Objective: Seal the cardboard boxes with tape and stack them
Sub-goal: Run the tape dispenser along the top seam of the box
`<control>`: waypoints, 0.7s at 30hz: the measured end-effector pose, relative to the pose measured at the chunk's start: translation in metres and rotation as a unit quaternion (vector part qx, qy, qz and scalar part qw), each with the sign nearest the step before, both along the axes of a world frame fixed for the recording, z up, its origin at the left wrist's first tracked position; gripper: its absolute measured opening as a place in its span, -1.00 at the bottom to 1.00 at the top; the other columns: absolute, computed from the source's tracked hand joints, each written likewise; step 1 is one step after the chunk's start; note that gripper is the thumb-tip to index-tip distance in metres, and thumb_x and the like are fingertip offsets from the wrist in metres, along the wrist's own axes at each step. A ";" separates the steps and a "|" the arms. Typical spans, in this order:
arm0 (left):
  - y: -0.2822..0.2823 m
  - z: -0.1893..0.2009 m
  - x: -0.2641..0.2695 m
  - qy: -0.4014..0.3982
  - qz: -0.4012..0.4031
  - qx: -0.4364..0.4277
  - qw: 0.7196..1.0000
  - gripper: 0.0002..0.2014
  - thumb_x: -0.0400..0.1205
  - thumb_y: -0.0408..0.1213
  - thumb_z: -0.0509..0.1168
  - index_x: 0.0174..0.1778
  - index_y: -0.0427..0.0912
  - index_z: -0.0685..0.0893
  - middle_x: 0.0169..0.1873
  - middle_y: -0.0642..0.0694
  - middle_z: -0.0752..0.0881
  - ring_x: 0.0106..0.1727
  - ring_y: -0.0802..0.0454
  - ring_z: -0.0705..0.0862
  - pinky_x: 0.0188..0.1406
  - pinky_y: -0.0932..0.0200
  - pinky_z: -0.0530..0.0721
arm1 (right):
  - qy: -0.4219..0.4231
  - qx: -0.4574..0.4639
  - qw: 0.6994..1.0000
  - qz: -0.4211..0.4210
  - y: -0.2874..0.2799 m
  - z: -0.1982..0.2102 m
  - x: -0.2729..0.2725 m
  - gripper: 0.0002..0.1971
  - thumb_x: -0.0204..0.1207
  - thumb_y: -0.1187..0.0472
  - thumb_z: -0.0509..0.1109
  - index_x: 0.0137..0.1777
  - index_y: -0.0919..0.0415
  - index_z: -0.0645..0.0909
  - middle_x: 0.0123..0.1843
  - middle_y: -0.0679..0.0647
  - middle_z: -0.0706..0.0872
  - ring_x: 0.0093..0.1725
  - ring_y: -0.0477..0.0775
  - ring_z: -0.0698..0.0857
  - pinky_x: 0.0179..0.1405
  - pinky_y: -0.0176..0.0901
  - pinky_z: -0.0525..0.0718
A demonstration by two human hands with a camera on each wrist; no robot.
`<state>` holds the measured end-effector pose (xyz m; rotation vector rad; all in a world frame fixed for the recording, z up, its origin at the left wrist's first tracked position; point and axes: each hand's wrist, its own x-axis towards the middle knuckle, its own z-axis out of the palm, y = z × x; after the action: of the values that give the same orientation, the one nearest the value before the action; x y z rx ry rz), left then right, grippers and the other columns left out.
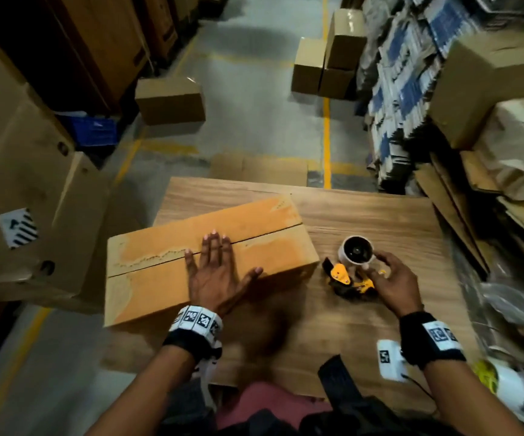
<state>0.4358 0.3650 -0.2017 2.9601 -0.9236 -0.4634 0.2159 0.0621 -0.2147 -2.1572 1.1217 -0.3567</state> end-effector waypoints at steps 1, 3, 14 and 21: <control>-0.002 -0.001 -0.002 -0.007 -0.003 0.005 1.000 0.20 0.48 0.72 -0.41 0.86 -0.12 -0.19 0.84 -0.17 -0.25 0.85 -0.13 -0.28 0.73 -0.48 -0.25 | 0.051 0.017 0.999 -0.005 -0.016 -0.009 -0.016 -0.49 0.49 0.25 0.66 0.43 0.26 0.68 0.39 0.27 0.75 0.41 0.28 0.71 0.35 -0.04 0.55; -0.004 -0.001 -0.005 -0.012 -0.012 0.010 1.000 0.30 0.40 0.79 -0.36 0.86 -0.15 -0.22 0.84 -0.19 -0.27 0.84 -0.16 -0.29 0.73 -0.48 -0.28 | 0.146 0.061 0.987 0.007 -0.042 -0.025 -0.040 -0.25 0.41 0.24 0.71 0.59 0.27 0.54 0.54 0.30 0.64 0.52 0.31 0.62 0.46 0.01 0.51; -0.030 -0.012 -0.018 -0.032 -0.031 0.028 0.999 0.35 0.34 0.84 -0.26 0.83 -0.10 -0.35 0.80 -0.17 -0.40 0.82 -0.17 -0.37 0.76 -0.46 -0.22 | 0.252 0.159 0.947 0.121 -0.085 -0.064 -0.044 -0.74 0.28 -0.01 0.69 -0.10 0.03 0.77 -0.17 0.00 0.86 -0.07 0.12 0.83 -0.15 -0.11 0.70; -0.047 -0.008 -0.028 -0.004 -0.057 0.023 0.998 0.34 0.32 0.85 -0.26 0.82 -0.04 -0.38 0.78 -0.12 -0.46 0.80 -0.13 -0.44 0.76 -0.43 -0.28 | -0.062 0.397 0.916 0.005 -0.074 -0.017 -0.065 -0.75 0.57 0.44 0.53 0.23 0.33 0.70 -0.15 0.09 0.78 -0.35 0.07 0.76 -0.45 -0.19 0.67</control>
<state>0.4082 0.3185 -0.2096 2.9636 -1.1016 -0.4837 0.1506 -0.0117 -0.2321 -1.3960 0.9565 -0.0104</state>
